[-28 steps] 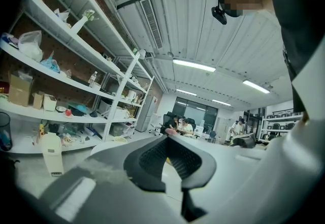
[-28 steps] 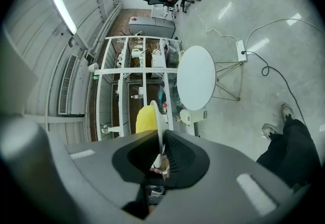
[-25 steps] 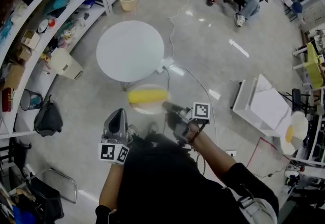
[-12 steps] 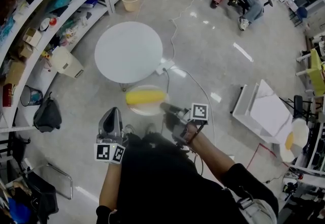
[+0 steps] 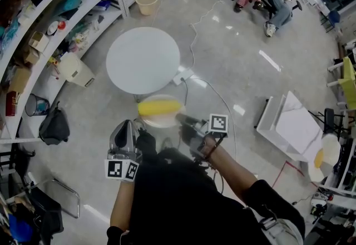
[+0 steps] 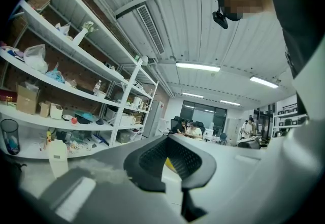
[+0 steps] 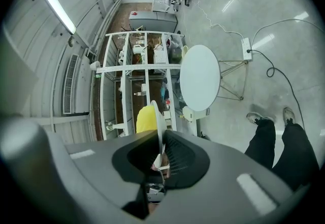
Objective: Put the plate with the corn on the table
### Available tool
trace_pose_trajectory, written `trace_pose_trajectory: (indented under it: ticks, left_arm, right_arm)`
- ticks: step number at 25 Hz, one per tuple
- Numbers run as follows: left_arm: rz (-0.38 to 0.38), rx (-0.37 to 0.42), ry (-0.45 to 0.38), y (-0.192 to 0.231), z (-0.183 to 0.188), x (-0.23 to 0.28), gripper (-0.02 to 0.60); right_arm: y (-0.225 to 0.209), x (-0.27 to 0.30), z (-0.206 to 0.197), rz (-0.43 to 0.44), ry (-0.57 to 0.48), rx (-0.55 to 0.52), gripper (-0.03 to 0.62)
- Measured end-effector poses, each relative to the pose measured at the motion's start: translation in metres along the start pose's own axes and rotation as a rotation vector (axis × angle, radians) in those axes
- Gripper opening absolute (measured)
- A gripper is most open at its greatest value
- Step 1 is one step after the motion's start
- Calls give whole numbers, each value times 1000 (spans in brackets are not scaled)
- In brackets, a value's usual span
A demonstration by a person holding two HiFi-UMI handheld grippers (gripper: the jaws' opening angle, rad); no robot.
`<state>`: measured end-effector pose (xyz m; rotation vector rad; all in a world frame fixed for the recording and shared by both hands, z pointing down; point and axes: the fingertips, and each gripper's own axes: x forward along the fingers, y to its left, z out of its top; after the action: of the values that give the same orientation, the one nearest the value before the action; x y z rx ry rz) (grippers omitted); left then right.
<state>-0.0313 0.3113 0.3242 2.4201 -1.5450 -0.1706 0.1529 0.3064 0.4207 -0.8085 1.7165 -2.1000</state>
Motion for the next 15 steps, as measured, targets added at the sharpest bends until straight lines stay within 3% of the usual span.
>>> trace_pose_trajectory:
  ticks: [15]
  left_arm:
    - [-18,-28,-2,23,0,29,5]
  right_arm:
    - [7,24,21,-16,-13,-3,39]
